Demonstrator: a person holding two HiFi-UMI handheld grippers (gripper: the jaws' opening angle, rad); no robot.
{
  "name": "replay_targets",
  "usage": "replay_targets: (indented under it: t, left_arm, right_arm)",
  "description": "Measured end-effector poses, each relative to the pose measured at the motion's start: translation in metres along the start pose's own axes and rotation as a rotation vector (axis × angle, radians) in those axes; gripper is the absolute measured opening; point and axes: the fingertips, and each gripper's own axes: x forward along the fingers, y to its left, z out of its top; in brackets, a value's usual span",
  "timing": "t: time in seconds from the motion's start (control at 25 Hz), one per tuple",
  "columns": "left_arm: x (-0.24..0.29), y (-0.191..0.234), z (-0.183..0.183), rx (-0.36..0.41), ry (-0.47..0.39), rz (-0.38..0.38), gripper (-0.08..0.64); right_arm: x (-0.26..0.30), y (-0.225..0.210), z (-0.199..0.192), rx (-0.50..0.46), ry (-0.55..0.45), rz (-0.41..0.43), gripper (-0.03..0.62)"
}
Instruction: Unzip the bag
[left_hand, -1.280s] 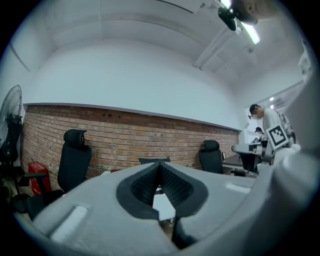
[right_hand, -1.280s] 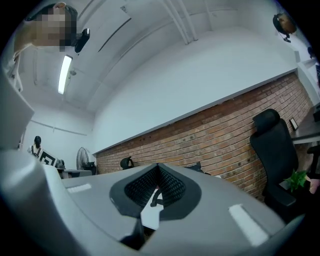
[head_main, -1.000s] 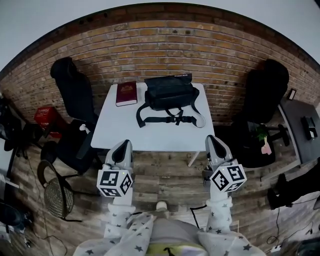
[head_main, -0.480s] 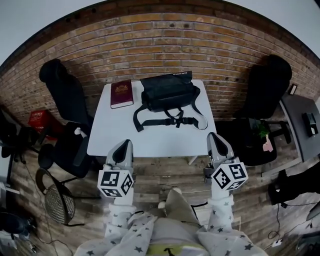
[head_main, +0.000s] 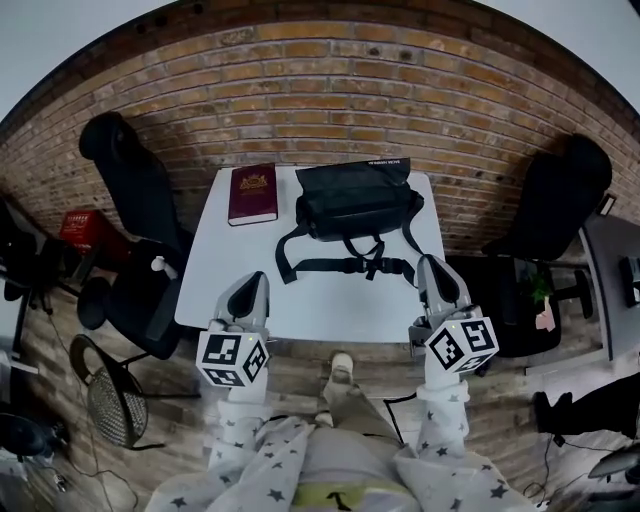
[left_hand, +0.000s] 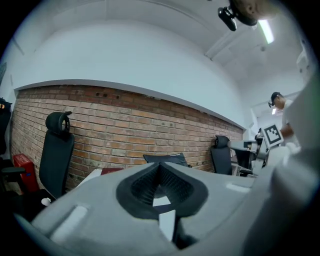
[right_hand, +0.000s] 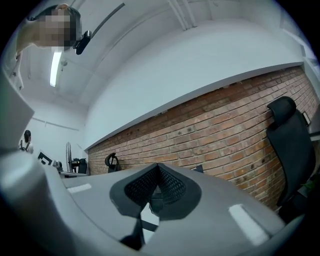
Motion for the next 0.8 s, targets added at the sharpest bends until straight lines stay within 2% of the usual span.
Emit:
replay_targets:
  t: [0.16,0.4,0.52,0.8]
  left_arm:
    - [0.035,0.014,0.0,-0.017,0.011,0.003,0.0]
    - [0.083,0.027,-0.008,-0.054,0.059,0.0,0.0]
    - [0.103,0.029,-0.014,-0.064,0.085,-0.002,0.022]
    - [0.141,0.037,-0.024,-0.073,0.118,0.009,0.046]
  right_arm:
    - [0.039,-0.011,-0.006,0.005,0.004,0.033,0.009]
    - [0.087,-0.029,-0.028,0.018,0.075,0.065,0.012]
    - [0.107,-0.034,-0.044,0.037,0.113,0.086,0.063]
    - [0.143,-0.035,-0.086,0.074,0.189,0.141,0.074]
